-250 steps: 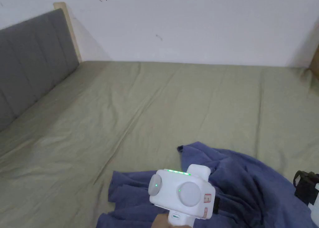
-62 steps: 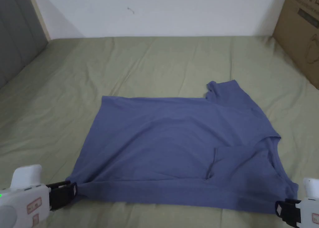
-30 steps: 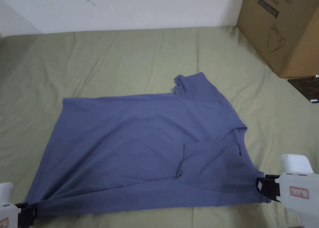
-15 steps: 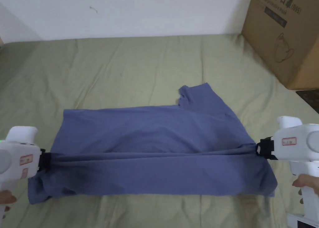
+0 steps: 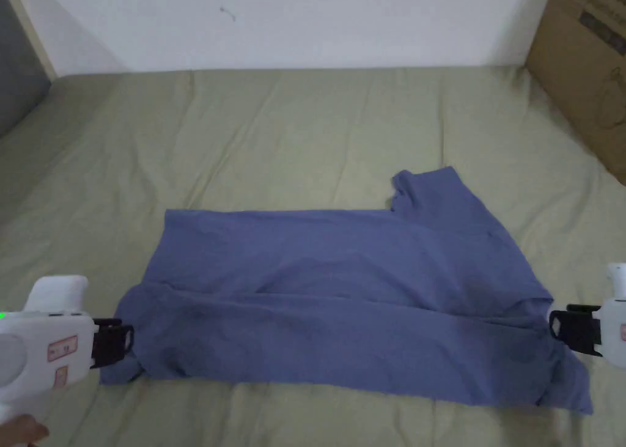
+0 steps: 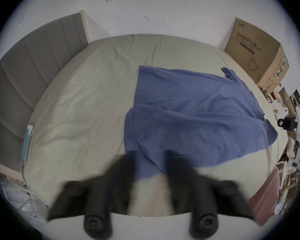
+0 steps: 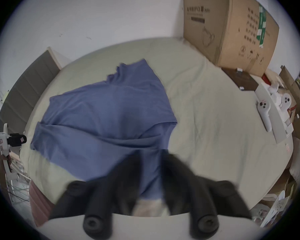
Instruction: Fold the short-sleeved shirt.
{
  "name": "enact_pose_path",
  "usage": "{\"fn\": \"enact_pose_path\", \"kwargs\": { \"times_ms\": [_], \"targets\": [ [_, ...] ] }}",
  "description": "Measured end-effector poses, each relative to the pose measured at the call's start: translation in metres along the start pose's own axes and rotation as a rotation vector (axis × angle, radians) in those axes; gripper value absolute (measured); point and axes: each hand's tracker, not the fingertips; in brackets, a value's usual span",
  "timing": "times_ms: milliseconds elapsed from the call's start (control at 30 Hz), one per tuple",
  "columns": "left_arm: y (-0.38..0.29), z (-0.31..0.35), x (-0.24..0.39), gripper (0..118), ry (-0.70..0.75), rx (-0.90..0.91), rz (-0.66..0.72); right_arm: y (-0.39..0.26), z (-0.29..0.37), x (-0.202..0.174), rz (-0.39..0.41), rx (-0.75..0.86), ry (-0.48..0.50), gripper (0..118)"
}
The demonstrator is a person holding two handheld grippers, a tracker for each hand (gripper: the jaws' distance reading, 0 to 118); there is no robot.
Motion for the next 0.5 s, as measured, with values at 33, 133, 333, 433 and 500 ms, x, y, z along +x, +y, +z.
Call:
{"fn": "enact_pose_path", "kwargs": {
  "times_ms": [33, 133, 333, 433, 500],
  "targets": [
    [-0.009, 0.002, 0.001, 0, 0.004, -0.001, 0.013, -0.007, 0.006, -0.005, 0.012, 0.015, 0.022, 1],
    [-0.035, 0.005, 0.002, 0, -0.035, -0.046, 0.040, -0.030, 0.008, -0.021, 0.003, -0.010, 0.070, 1],
    [-0.034, -0.030, -0.016, 85, 0.050, -0.043, 0.037, -0.057, -0.010, -0.029, -0.093, -0.073, 0.130, 1],
    [-0.022, -0.056, -0.029, 82, 0.047, -0.068, 0.085, -0.064, -0.010, -0.030, -0.090, -0.088, 0.123, 1],
    [-0.020, -0.078, -0.032, 60, 0.028, -0.117, 0.102, -0.068, -0.011, -0.028, -0.088, -0.103, 0.110, 1]
  ]
}}
